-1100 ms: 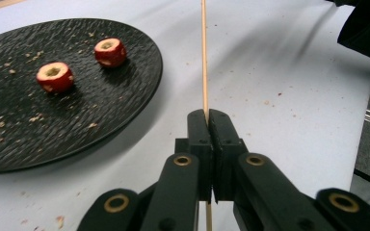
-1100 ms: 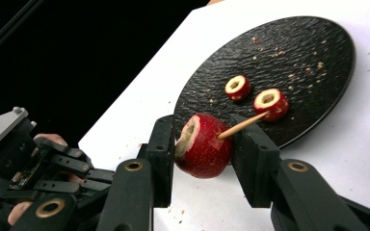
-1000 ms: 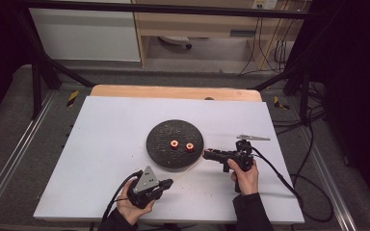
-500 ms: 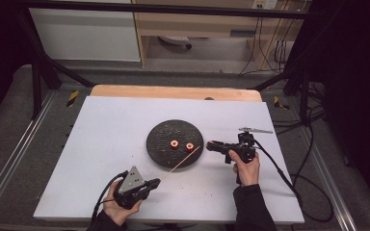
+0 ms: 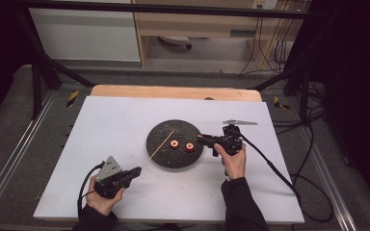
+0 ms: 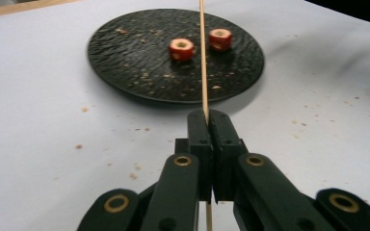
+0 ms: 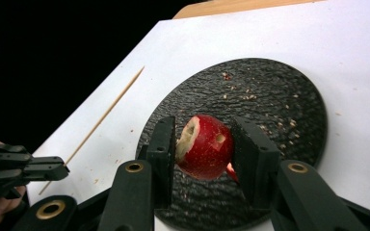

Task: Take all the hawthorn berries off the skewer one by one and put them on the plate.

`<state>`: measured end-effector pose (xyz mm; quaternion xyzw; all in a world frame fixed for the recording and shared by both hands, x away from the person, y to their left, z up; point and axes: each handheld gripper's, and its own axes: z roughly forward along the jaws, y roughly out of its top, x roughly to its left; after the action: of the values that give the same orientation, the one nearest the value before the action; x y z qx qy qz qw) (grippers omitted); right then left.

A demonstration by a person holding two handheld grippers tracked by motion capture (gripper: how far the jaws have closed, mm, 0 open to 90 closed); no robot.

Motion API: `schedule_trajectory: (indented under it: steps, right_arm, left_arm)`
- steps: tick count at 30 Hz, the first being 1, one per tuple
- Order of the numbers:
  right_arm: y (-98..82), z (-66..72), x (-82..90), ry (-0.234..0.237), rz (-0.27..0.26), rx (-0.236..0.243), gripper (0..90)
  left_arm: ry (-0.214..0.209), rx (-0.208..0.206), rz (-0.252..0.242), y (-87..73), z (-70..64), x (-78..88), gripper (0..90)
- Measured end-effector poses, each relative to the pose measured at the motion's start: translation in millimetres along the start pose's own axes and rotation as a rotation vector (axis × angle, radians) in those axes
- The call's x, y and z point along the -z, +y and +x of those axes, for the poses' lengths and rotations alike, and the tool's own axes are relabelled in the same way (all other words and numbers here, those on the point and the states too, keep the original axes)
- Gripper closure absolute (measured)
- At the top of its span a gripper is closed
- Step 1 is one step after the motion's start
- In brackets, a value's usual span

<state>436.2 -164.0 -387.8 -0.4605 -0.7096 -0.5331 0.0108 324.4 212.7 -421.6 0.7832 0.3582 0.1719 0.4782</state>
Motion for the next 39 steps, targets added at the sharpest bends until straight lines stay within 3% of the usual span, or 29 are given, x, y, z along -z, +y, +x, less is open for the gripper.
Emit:
schedule_trajectory:
  steps: [9, 16, 31, 39]
  right_arm:
    - [-2.7, 11.2, -44.2, -0.019, 0.077, 0.049, 63.4]
    - [-16.1, 10.0, -63.9, -0.028, 0.113, 0.058, 63.4]
    - [-34.7, 7.6, -79.6, -0.052, 0.153, 0.124, 62.3]
    - [-30.1, 11.5, -70.4, -0.051, 0.131, 0.149, 50.1]
  left_arm:
    - [0.026, 0.023, -0.001, 0.1, 6.1, -0.6, 88.4]
    - [0.031, 0.024, 0.002, 0.4, 6.7, -1.5, 88.4]
    - [0.045, 0.025, 0.021, -0.8, 8.1, -5.8, 88.4]
    - [0.045, 0.028, 0.02, -0.3, 7.7, -5.5, 88.4]
